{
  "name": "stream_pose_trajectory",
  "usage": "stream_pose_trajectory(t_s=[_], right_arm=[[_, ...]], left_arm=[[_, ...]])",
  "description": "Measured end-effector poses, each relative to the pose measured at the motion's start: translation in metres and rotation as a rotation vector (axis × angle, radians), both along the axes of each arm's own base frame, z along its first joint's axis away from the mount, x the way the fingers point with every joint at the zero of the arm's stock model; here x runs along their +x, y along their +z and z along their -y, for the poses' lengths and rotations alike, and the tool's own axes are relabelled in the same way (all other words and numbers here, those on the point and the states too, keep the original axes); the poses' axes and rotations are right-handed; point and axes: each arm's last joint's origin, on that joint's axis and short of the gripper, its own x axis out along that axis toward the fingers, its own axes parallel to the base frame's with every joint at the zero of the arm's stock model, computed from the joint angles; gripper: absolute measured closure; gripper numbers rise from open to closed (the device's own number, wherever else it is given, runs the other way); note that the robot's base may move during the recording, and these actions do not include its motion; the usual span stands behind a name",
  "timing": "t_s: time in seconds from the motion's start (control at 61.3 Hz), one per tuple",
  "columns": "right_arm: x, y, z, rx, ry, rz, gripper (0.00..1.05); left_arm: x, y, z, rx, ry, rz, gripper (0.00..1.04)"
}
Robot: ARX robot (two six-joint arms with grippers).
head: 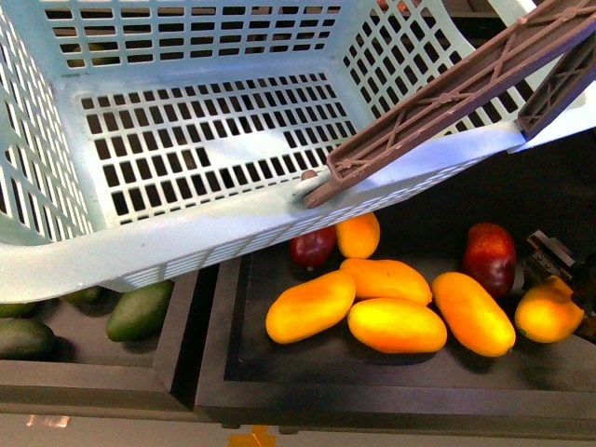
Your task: Pick lemon and mango into basket
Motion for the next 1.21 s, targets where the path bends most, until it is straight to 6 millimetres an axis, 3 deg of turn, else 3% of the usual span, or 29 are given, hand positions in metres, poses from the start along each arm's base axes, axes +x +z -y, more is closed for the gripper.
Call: stream_pose_trajectory(t_s=[0.147, 0.212, 0.343, 0.408, 0.538, 0.701, 0.897, 1.207], right_arm=[[-0.003, 0.049, 0.016, -0.013, 0.001, 0.174, 0.42], [-0.007, 0.079, 0.020, -0.008, 0.010, 0.268, 0.42], [-0.019, 0.128, 0.017, 0.004, 0.019, 0.402, 0.42], [-0.029, 0.165, 0.005, 0.017, 0.012, 0.512, 0.42], [-0.037, 0.213, -0.024, 0.044, 0.018, 0.667, 0.42], [-0.044, 0.258, -0.068, 0.120, 0.044, 0.813, 0.42], [-0.033, 0.279, -0.119, 0.143, 0.131, 0.863, 0.42], [0.007, 0.264, -0.190, 0.133, 0.300, 0.766, 0.42]], left_arm=[[0.000, 0.000, 0.000, -0.001, -0.001, -0.001, 0.88], [0.000, 0.000, 0.000, -0.001, -0.001, -0.001, 0.88], [0.000, 0.000, 0.000, 0.000, -0.001, -0.001, 0.88], [0.000, 0.000, 0.000, -0.001, -0.002, -0.001, 0.88], [0.000, 0.000, 0.000, 0.000, 0.000, -0.001, 0.88], [0.000, 0.000, 0.000, -0.001, -0.001, -0.001, 0.88], [0.000, 0.000, 0.000, 0.000, 0.000, 0.000, 0.88], [0.000, 0.000, 0.000, 0.000, 0.000, -0.001, 0.88]])
